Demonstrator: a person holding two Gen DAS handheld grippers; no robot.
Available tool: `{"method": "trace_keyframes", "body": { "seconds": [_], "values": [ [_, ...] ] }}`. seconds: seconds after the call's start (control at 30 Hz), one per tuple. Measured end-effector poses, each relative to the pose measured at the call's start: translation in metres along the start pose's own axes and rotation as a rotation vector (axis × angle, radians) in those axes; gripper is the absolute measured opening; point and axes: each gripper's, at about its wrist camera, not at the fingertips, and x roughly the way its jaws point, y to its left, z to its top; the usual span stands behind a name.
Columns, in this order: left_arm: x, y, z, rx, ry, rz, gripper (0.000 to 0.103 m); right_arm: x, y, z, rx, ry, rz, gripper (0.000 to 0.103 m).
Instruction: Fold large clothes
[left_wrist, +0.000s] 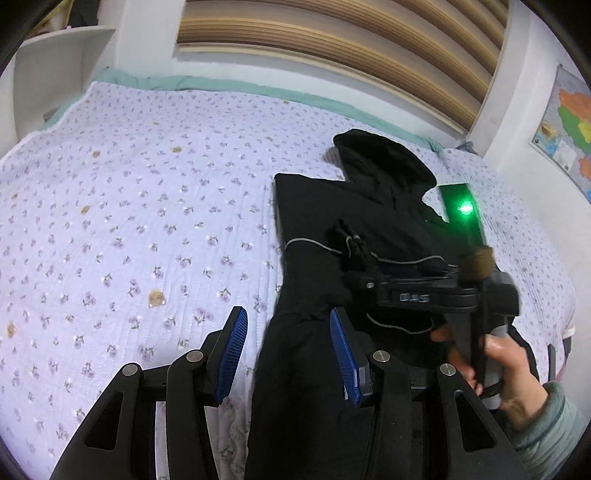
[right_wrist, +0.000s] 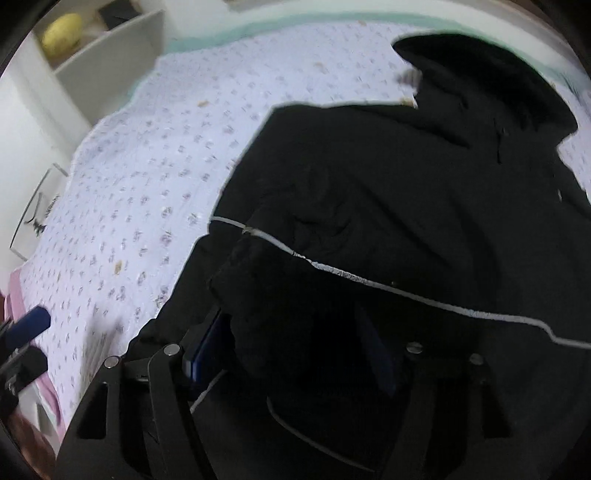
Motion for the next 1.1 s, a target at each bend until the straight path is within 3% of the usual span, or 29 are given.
{"method": "trace_keyframes", "body": {
  "seconds": [0.13, 0.2, 0.27, 0.3, 0.33, 0.4, 0.57, 0.67, 0.73, 0.8, 0.83, 0.97, 1.0, 1.1],
  "values": [
    [0.007, -0.005, 0.013, 0.002, 0.023, -0.061, 0.048, -0.053, -0.011, -0.011, 0.007, -0.112, 0.076, 0.072],
    [0.015, -0.008, 0.023, -0.007, 0.051, -0.154, 0.048, -0.087, -0.018, -0.025, -0.037, -0.189, 0.007, 0.072],
    [0.034, -0.008, 0.035, -0.069, 0.118, -0.349, 0.048, -0.119, -0.037, -0.043, -0.059, -0.253, -0.122, 0.072],
    [0.043, -0.009, 0.039, -0.098, 0.137, -0.382, 0.048, -0.13, -0.049, -0.051, -0.057, -0.275, -0.167, 0.072],
    [0.055, -0.012, 0.046, -0.113, 0.147, -0.386, 0.048, -0.141, -0.066, -0.061, -0.049, -0.295, -0.226, 0.072],
    [0.072, -0.02, 0.054, -0.099, 0.147, -0.321, 0.048, -0.154, -0.101, -0.076, -0.002, -0.304, -0.314, 0.072],
    [0.129, -0.046, 0.064, -0.063, 0.226, -0.226, 0.048, -0.169, -0.198, -0.111, 0.231, -0.285, -0.302, 0.072],
    [0.162, -0.053, 0.067, -0.069, 0.272, -0.212, 0.048, -0.169, -0.227, -0.126, 0.296, -0.278, -0.309, 0.072],
    [0.174, -0.053, 0.067, -0.108, 0.264, -0.234, 0.023, -0.167, -0.231, -0.132, 0.301, -0.265, -0.314, 0.071],
    [0.168, -0.057, 0.071, -0.095, 0.211, -0.225, 0.021, -0.167, -0.222, -0.13, 0.278, -0.262, -0.339, 0.071],
    [0.152, -0.059, 0.076, -0.074, 0.147, -0.232, 0.021, -0.167, -0.217, -0.126, 0.257, -0.261, -0.362, 0.071],
    [0.106, -0.038, 0.095, -0.1, -0.048, -0.321, 0.021, -0.171, -0.196, -0.109, 0.167, -0.269, -0.406, 0.071],
    [0.105, -0.029, 0.097, -0.115, -0.053, -0.329, 0.021, -0.168, -0.191, -0.104, 0.154, -0.268, -0.416, 0.071],
    [0.134, 0.001, 0.09, -0.174, 0.067, -0.328, 0.021, -0.146, -0.188, -0.091, 0.142, -0.225, -0.449, 0.07]
  ]
}}
